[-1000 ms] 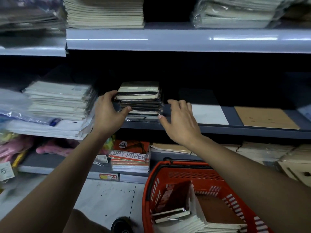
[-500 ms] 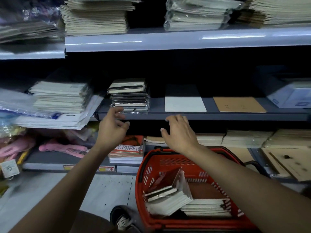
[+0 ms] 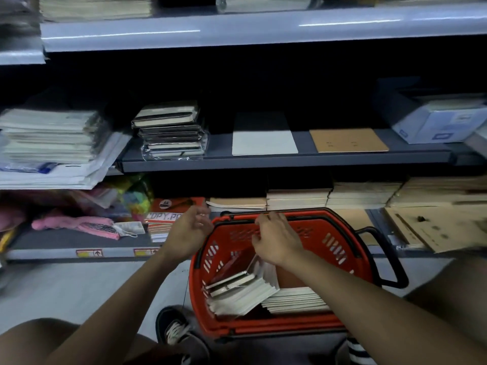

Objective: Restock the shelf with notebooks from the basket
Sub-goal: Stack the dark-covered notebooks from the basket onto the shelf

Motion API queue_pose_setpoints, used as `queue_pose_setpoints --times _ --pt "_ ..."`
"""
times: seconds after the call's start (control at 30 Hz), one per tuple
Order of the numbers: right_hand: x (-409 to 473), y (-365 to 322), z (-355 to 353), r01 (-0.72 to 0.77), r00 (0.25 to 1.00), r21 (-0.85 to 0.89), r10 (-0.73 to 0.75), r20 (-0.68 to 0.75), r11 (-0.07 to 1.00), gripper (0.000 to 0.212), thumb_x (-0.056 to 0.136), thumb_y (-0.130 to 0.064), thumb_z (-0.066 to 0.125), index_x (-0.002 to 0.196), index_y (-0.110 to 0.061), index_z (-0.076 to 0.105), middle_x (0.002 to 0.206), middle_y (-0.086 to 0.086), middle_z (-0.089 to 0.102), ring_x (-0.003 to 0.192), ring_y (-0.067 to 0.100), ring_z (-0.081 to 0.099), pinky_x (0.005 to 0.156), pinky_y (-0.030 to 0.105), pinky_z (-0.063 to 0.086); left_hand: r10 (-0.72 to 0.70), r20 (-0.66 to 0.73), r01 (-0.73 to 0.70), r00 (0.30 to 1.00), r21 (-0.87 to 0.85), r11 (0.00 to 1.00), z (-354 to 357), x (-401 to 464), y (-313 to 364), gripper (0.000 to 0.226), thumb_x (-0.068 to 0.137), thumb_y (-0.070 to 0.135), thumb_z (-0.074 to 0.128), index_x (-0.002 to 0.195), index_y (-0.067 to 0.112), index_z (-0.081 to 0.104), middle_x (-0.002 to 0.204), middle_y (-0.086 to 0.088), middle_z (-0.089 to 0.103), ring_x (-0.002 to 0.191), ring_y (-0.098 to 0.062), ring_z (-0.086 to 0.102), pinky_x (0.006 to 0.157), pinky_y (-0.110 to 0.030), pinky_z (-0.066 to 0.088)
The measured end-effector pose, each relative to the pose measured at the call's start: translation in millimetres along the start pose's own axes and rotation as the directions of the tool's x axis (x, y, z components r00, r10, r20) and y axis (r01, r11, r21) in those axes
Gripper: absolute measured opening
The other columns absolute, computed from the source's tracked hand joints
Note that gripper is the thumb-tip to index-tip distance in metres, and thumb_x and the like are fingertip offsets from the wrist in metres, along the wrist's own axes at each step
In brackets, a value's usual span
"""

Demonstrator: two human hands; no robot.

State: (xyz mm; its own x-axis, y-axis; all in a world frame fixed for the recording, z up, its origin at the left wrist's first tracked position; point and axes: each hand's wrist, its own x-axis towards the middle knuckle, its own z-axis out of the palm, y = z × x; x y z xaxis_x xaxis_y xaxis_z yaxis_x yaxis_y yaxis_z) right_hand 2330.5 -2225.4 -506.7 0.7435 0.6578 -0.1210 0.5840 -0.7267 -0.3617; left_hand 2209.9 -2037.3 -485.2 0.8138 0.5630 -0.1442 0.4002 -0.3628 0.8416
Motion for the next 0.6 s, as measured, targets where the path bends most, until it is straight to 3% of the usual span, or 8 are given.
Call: queue_pose_setpoints --times 0.13,0.23,0.33,0.4,0.47,0.5,0.53,0.6 --pt "4 16 26 -0.049 0.99 -0.021 0.051 0.128 0.999 0.048 0.099 -0.034 0.056 0.142 -0.013 0.051 0.139 0.01 0.051 0.135 0.029 0.04 0.105 0.04 0.044 -0.174 0.135 0.177 0.975 -0.014 0.984 27 12 -26 0.02 0.096 0.005 0.061 0.112 0.017 0.062 0.097 -0.001 0.067 0.086 -0.021 0.065 0.075 -0.034 0.057" --pt "12 26 44 -0.093 0.973 -0.026 0.097 0.209 0.995 0.044 0.099 -0.034 0.056 0.138 -0.014 0.053 0.139 0.01 0.052 0.135 0.029 0.041 0.105 0.042 0.046 -0.281 0.196 0.292 0.939 -0.027 0.956 46 23 -43 0.02 0.097 0.001 0.061 0.114 0.011 0.062 0.105 -0.01 0.065 0.095 -0.022 0.062 0.079 -0.029 0.049" --pt "20 32 62 -0.122 0.955 -0.014 0.121 0.27 0.992 0.039 0.099 -0.035 0.054 0.132 -0.015 0.057 0.134 0.009 0.056 0.13 0.029 0.046 0.101 0.041 0.047 -0.379 0.193 0.397 0.905 -0.058 0.916 65 34 -56 0.019 0.096 0.004 0.066 0.113 0.01 0.065 0.102 -0.005 0.066 0.102 -0.024 0.063 0.086 -0.027 0.045" --pt "25 34 74 -0.148 0.947 0.003 0.141 0.287 0.989 0.039 0.101 -0.039 0.051 0.131 -0.016 0.057 0.131 0.009 0.059 0.126 0.029 0.049 0.102 0.038 0.046 -0.429 0.205 0.449 0.88 -0.059 0.892 75 43 -66 0.016 0.095 0.007 0.068 0.11 0.014 0.067 0.097 0.0 0.065 0.092 -0.017 0.061 0.079 -0.021 0.044" --pt "32 34 84 -0.182 0.938 0.03 0.164 0.304 0.983 0.041 0.102 -0.045 0.049 0.129 -0.014 0.058 0.126 0.01 0.063 0.123 0.03 0.053 0.105 0.038 0.045 -0.448 0.23 0.465 0.864 -0.024 0.885 83 51 -74 0.009 0.097 0.01 0.066 0.094 0.018 0.068 0.086 0.003 0.062 0.077 -0.01 0.056 0.061 -0.011 0.046" --pt "36 34 91 -0.209 0.929 0.049 0.183 0.321 0.977 0.044 0.103 -0.047 0.049 0.129 -0.013 0.058 0.124 0.011 0.065 0.123 0.031 0.054 0.106 0.037 0.045 -0.456 0.254 0.471 0.853 0.001 0.882 88 55 -78 0.016 0.099 0.011 0.065 0.085 0.02 0.065 0.082 0.005 0.06 0.074 -0.008 0.054 0.058 -0.008 0.044" --pt "40 33 95 -0.238 0.919 0.071 0.201 0.34 0.969 0.05 0.102 -0.05 0.049 0.132 -0.011 0.056 0.124 0.013 0.067 0.123 0.032 0.056 0.107 0.037 0.044 -0.473 0.273 0.488 0.837 0.017 0.873 90 59 -82 0.02 0.1 0.013 0.063 0.082 0.021 0.063 0.081 0.005 0.06 0.075 -0.009 0.053 0.062 -0.009 0.045" --pt "46 30 106 -0.303 0.896 0.107 0.245 0.369 0.947 0.068 0.1 -0.057 0.05 0.144 -0.006 0.047 0.129 0.014 0.067 0.128 0.033 0.056 0.112 0.038 0.042 -0.531 0.312 0.539 0.788 0.067 0.84 97 66 -91 0.009 0.101 0.018 0.061 0.093 0.018 0.065 0.084 0.003 0.063 0.078 -0.011 0.056 0.074 -0.024 0.05"
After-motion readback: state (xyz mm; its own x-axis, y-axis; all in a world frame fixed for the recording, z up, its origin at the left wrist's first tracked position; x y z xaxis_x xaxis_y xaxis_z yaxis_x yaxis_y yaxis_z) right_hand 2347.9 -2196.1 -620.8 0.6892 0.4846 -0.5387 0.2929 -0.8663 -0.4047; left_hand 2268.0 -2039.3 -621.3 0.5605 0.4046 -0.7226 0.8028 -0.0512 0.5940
